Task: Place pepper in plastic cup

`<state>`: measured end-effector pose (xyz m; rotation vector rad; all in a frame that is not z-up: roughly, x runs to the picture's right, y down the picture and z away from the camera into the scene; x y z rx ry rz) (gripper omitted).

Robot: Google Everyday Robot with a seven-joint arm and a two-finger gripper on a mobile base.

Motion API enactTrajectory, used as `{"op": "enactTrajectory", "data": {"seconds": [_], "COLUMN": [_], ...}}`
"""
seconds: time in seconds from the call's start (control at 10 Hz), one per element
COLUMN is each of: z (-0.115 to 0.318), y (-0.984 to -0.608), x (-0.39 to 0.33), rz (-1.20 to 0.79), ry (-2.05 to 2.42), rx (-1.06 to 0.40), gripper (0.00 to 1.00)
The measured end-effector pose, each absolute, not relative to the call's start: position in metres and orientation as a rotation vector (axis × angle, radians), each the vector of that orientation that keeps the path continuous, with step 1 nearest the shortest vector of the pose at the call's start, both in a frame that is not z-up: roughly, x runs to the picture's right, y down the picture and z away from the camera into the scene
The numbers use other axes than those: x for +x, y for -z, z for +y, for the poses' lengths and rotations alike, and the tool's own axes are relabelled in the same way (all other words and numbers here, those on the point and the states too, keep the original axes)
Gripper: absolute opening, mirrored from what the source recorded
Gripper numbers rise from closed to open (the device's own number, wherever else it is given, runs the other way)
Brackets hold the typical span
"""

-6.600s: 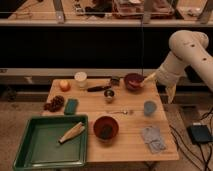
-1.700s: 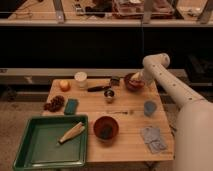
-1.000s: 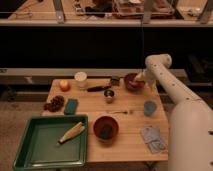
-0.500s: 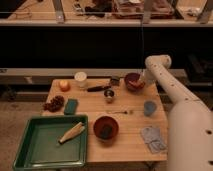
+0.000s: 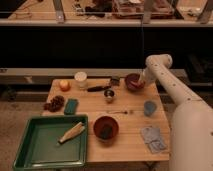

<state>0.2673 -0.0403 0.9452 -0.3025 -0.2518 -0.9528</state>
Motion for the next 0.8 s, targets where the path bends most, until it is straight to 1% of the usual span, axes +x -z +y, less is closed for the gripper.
{"op": "enactTrajectory", "data": {"seconds": [0.3, 0.5, 0.6, 0.8], "z": [-0.079, -0.109, -0.118, -0.112], "y": [-0.909, -0.877, -0.859, -0.830], "x": [0.266, 0.265, 0.271, 0.282], "rz": [-0.281, -0.305, -0.317, -0.348], "ry": [0.971, 0.987, 1.002, 1.032], "rx": [-0.246, -0.233, -0.240, -0.275], "gripper": [0.08, 0.08, 0.08, 0.08]}}
